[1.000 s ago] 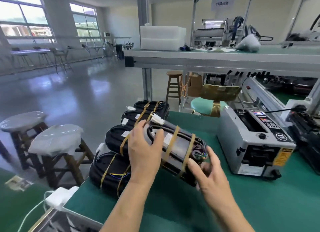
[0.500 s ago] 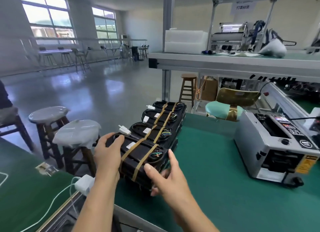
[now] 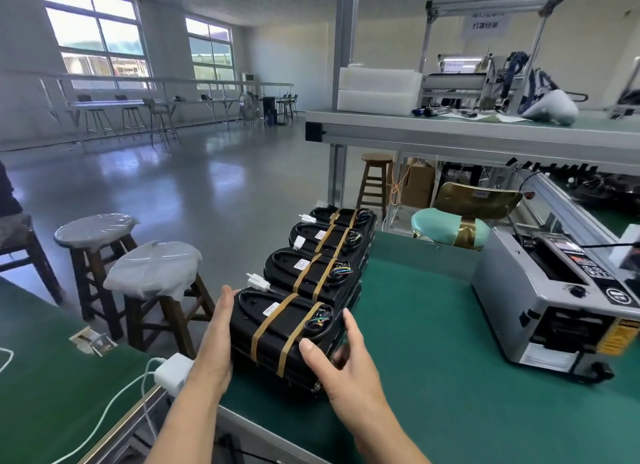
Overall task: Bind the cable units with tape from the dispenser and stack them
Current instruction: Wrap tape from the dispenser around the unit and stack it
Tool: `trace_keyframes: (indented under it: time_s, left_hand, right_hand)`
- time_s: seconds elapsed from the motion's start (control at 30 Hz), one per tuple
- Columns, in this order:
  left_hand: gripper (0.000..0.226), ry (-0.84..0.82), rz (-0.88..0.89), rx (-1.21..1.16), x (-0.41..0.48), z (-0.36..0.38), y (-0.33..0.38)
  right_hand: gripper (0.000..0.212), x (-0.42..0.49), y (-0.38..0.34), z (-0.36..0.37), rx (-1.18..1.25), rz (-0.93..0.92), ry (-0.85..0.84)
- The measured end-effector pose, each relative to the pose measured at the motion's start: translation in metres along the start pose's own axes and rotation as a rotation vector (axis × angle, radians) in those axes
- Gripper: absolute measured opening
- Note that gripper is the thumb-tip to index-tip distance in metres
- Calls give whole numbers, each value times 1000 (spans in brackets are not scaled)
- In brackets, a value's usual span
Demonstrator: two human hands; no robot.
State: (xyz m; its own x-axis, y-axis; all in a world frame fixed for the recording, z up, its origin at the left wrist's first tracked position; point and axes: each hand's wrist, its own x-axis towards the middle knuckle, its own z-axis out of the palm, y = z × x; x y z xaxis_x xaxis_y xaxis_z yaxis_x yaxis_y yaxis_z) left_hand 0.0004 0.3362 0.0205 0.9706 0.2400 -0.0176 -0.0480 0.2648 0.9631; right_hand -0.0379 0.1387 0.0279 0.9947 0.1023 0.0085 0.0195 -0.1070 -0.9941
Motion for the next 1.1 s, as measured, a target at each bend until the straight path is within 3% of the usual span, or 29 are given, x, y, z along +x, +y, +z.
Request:
trace_keyframes:
  time_s: [0.17,0.4,0.7,0.9,1.1]
  left_hand:
    - [68,25,-45,19,6,-1,-5]
    - [65,78,-42,-7,10,3,-4]
    - [77,283,-70,18,16,-1,-4]
    - [89,266,-82,-25,23,-6,0]
    - [68,185,-82,40,31,-10,1]
  right_hand:
    - [119,-2,6,-5,-158,-121,-106]
    - [129,15,11,-14,-162,-148,-211]
    - [125,15,11,-11,-287,-146,-177]
    - [137,18,11,-11,-310,-139,-289]
    - [132,19,13,-13,-371,-178,-257]
